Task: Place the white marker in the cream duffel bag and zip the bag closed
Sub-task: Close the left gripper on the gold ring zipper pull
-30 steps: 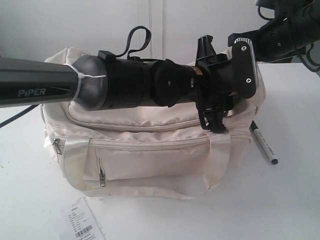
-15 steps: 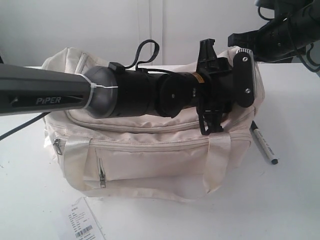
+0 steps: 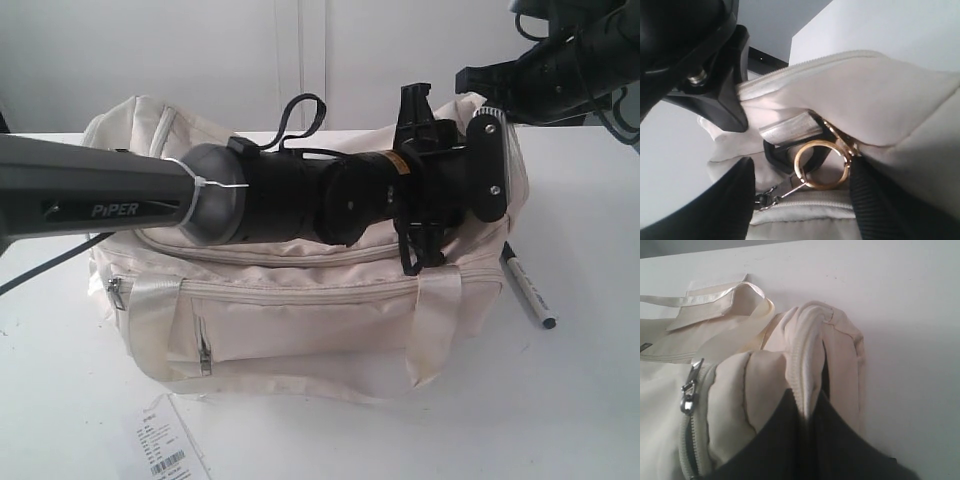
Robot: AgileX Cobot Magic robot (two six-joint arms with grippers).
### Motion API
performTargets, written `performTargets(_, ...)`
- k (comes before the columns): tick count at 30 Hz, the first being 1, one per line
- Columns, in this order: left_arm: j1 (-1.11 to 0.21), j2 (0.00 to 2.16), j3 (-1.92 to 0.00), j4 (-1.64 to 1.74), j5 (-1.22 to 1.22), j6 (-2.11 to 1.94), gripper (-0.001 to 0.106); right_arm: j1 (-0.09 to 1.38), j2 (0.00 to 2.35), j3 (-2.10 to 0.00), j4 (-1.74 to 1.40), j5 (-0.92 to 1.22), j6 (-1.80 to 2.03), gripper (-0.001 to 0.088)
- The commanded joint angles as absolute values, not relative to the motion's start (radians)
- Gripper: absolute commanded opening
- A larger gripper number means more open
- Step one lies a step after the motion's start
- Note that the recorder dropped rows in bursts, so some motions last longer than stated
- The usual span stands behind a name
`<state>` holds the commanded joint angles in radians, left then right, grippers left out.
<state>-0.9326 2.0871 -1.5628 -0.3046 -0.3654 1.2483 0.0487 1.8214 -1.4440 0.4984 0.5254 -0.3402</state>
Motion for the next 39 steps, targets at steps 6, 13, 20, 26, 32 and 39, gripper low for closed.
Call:
performTargets(6,-0.933,2.119,-1.612,-0.272,-0.331,1.226,0.055,0.049,1.821,-1.444,0.498,0.525,-0.34,0.0)
performTargets(13,-0.933,2.134,-1.644,-0.272,-0.24,1.232,0.0,0.049,1.821,-1.444,0.498,0.525,-0.34,0.0)
performTargets(20,-0.933,2.07,-1.644,-0.272,-0.129,1.232,0.0,0.049,1.821,-1.444,0.498,0.525,-0.34,0.0)
performTargets(26,-0.931,2.018,-1.644,-0.283,0.028,1.221,0.0,0.049,1.821,-1.444,0.498,0.525,-0.34,0.0)
performTargets(32,-0.931,2.011,-1.644,-0.283,0.036,1.177,0.0,0.049,1.821,-1.444,0.498,0.525,-0.34,0.0)
performTargets(39,-0.931,2.0,-1.644,-0.283,0.056,1.131,0.0,0.049,1.821,-1.444,0.498,0.525,-0.34,0.0)
